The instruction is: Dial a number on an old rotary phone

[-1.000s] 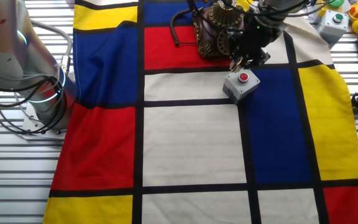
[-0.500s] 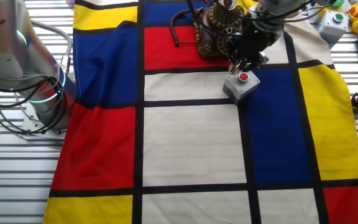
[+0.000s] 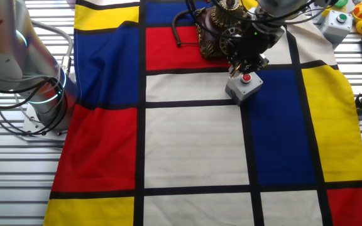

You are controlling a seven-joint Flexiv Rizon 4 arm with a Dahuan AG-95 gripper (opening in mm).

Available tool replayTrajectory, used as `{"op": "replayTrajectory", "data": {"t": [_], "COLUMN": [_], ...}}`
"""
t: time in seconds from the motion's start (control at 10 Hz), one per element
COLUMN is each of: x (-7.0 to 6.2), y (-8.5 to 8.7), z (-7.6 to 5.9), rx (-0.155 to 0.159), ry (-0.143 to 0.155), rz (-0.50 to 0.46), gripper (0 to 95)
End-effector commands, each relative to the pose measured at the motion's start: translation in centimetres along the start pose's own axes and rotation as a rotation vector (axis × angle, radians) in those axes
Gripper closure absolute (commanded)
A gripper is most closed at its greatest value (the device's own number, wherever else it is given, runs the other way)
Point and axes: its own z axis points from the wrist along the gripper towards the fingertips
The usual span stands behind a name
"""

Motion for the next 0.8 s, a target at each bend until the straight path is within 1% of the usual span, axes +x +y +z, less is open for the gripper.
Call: {"op": "replayTrajectory", "data": {"t": [0.1,0.4,0.5,0.6,0.8], "x": [0.33,0.64,0.65,0.7,0.72], "y": [0.01,-0.14,-0.13,0.03,0.09], "z": [0.03,0.12,0.09,-0.25,-0.37], "rx": [0.004,0.0,-0.001,-0.012,-0.007], "ry": [-0.002,-0.002,-0.005,-0.016,-0.008], "rz": [-0.001,-0.001,0.0,0.003,0.003], "gripper": [95.0,95.0,95.0,95.0,95.0]}}
